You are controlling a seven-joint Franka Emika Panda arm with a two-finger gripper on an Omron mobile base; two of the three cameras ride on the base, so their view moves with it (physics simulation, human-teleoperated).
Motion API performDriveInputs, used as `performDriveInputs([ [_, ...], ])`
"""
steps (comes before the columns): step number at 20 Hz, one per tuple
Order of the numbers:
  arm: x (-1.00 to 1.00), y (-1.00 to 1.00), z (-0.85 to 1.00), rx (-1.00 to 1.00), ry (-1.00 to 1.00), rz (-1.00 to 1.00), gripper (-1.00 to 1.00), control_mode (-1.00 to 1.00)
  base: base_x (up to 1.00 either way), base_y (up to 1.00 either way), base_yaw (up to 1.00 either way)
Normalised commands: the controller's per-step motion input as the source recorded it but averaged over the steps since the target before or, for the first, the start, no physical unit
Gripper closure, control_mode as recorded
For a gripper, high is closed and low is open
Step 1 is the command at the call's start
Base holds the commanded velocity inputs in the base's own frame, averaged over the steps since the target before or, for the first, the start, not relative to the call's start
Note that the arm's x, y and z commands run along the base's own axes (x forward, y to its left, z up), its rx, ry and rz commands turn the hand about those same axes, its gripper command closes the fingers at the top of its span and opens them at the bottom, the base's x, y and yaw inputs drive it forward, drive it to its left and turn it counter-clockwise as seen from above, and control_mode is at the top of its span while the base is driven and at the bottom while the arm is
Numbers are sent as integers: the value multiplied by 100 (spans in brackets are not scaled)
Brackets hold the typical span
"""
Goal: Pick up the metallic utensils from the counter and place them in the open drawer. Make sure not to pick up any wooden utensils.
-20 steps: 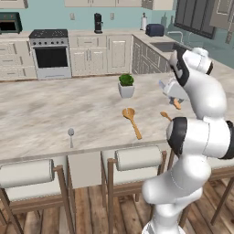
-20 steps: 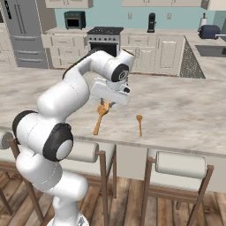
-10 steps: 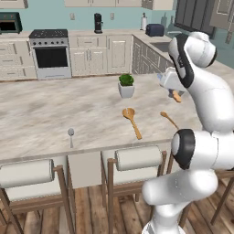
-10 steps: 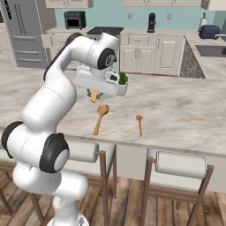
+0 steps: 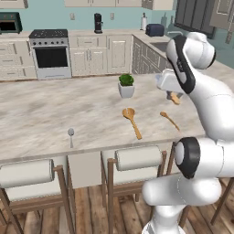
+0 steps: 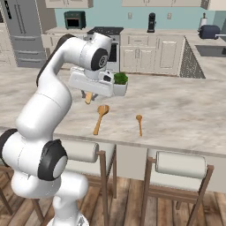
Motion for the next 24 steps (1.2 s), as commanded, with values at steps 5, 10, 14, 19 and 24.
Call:
performDriveInputs([
  [5,-8,11,0,-3,0,-4,100,-100,0,0,0],
  [10,0,0,0,0,0,0,100,100,-1,0,0],
  [14,0,0,0,0,0,0,100,100,-73,39,0],
  [19,0,0,0,0,0,0,100,100,-95,100,0],
  [24,0,0,0,0,0,0,100,100,-88,100,-1],
])
